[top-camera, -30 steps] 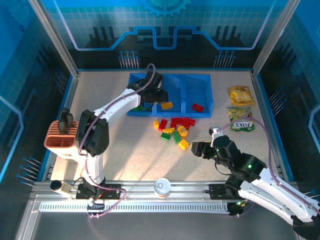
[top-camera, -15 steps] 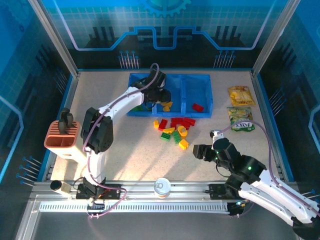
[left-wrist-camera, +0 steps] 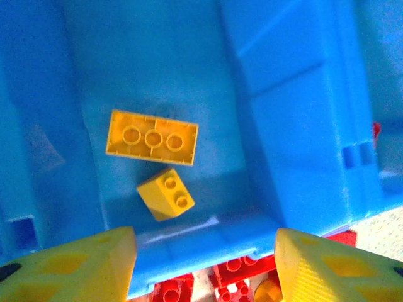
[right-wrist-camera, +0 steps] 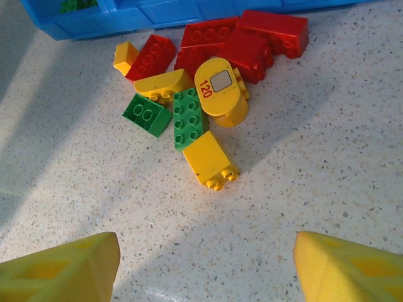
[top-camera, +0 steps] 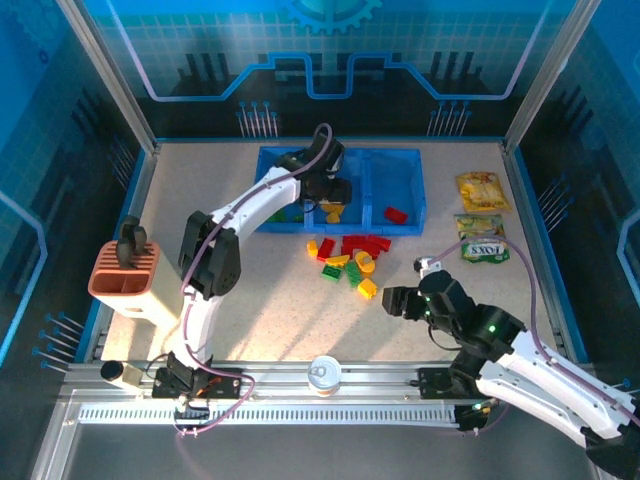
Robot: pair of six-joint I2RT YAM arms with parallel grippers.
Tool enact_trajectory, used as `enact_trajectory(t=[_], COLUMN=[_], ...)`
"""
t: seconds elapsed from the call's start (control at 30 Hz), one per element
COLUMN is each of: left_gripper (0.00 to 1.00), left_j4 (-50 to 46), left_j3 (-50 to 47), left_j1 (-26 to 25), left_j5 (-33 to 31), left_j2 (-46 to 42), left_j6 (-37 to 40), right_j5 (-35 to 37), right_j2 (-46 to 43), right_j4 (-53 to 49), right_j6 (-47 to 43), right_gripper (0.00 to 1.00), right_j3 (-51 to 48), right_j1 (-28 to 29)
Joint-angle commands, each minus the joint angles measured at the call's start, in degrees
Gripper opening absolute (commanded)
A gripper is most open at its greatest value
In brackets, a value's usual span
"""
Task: Sort the legos into containers by color
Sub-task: Place the lego in the container, then pick up the lego from the center of the table.
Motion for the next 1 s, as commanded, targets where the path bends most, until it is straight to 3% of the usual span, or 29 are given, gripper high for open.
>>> enact_trajectory(t=[0.0,0.13,0.37,0.67,0.83,0.97], left_gripper=[0.62,0.64,0.67,0.72,0.72,0.73], left_j4=[-2.5,3.0,14.0,23.5,20.4,18.5], left_j3=[1.0,-4.3,-22.1,-47.6,-57.1,-65.4], left_j1=[-0.6,-1.4,-1.4,-3.1,-4.4,-5.5], left_j5=[-0.3,1.7,3.6,2.8,-0.1,-1.6], left_j2=[0.1,-5.1,-20.9,-46.1,-57.6,-66.1], left_j6=[1.0,2.2,0.7,0.1,-1.0,-3.7], right_j5=[1.0,0.9,-2.1,-9.3,-12.0,-13.2], right_j2=[0.8,2.7,11.7,31.2,42.6,51.0], right_j4=[0.4,0.3,-0.4,1.3,3.4,4.6], right_j6=[-1.6,-3.2,-8.1,-13.7,-15.7,-17.3], right_gripper=[0.78,0.87,0.87,0.77,0.67,0.65], right_j3=[2.4,2.8,7.7,16.4,20.0,25.4], right_j1=[0.5,0.2,-1.9,-9.0,-12.5,-14.1])
